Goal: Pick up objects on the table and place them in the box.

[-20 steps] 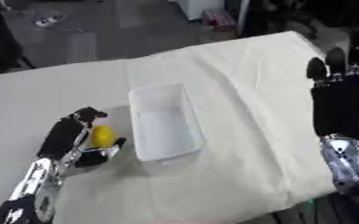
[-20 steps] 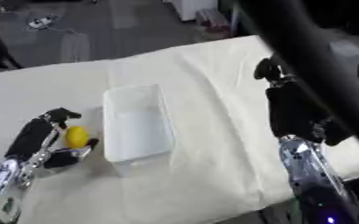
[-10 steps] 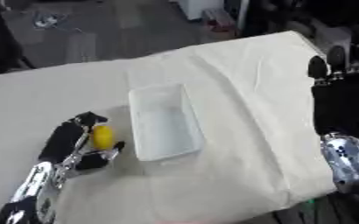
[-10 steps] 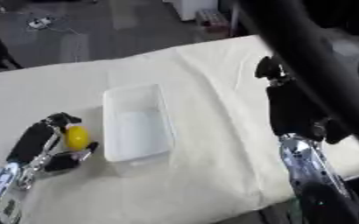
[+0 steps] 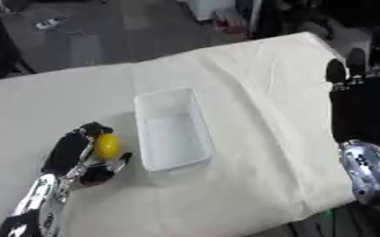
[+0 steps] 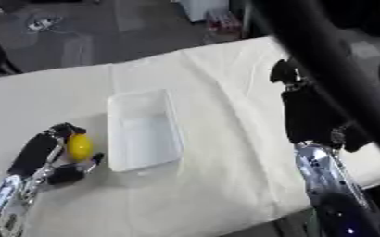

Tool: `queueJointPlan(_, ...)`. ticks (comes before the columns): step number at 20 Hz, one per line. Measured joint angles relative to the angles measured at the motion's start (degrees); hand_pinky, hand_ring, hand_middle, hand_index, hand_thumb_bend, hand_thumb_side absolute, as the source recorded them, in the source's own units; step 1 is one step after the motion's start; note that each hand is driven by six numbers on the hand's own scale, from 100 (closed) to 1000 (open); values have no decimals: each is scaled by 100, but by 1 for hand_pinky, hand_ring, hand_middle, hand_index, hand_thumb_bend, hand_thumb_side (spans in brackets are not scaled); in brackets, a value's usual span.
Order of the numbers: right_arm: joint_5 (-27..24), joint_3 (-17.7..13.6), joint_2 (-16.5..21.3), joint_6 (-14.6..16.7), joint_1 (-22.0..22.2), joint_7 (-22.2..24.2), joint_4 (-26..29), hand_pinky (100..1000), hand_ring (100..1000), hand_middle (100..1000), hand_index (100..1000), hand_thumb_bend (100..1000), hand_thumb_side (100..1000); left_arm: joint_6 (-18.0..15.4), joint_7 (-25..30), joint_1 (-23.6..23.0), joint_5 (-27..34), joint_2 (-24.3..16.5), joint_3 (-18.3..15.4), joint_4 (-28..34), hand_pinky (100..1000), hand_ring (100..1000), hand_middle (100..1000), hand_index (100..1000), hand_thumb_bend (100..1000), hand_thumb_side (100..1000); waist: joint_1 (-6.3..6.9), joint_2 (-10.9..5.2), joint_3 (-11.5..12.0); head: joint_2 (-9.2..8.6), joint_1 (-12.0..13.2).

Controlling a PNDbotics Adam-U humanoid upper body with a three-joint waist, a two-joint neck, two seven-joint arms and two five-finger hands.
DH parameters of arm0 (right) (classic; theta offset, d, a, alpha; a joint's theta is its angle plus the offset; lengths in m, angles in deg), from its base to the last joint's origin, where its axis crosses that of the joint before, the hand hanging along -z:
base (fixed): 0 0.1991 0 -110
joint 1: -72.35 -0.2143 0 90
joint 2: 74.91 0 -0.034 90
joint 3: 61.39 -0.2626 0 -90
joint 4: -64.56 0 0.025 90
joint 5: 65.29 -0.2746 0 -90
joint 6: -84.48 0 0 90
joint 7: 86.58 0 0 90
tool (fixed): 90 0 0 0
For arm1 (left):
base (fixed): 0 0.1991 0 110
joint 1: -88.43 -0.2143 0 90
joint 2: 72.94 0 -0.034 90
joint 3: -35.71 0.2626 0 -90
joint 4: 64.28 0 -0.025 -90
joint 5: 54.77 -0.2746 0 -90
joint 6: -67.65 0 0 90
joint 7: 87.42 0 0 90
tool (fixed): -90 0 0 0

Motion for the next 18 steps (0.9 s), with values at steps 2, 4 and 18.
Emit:
queueJointPlan(2,0,0,0,-1,-16,1,0,538,612,750,749,191,1000,1,0,0,-5,1,0,-32,436,540,650,769,337,701,0,-3,-22,0,-40)
queueJointPlan(4,0,-1,0,-2,-20,2,0,539,613,750,749,194,1000,2,-2,2,-22,1,-2,-68,437,540,650,769,335,699,0,-8,-30,0,-99)
queueJointPlan(18,28,0,0,-36,-24,36,0,539,612,747,747,206,1000,271,-265,207,-201,103,-199,-288,100,100,118,222,100,100,-24,-24,-44,0,-245)
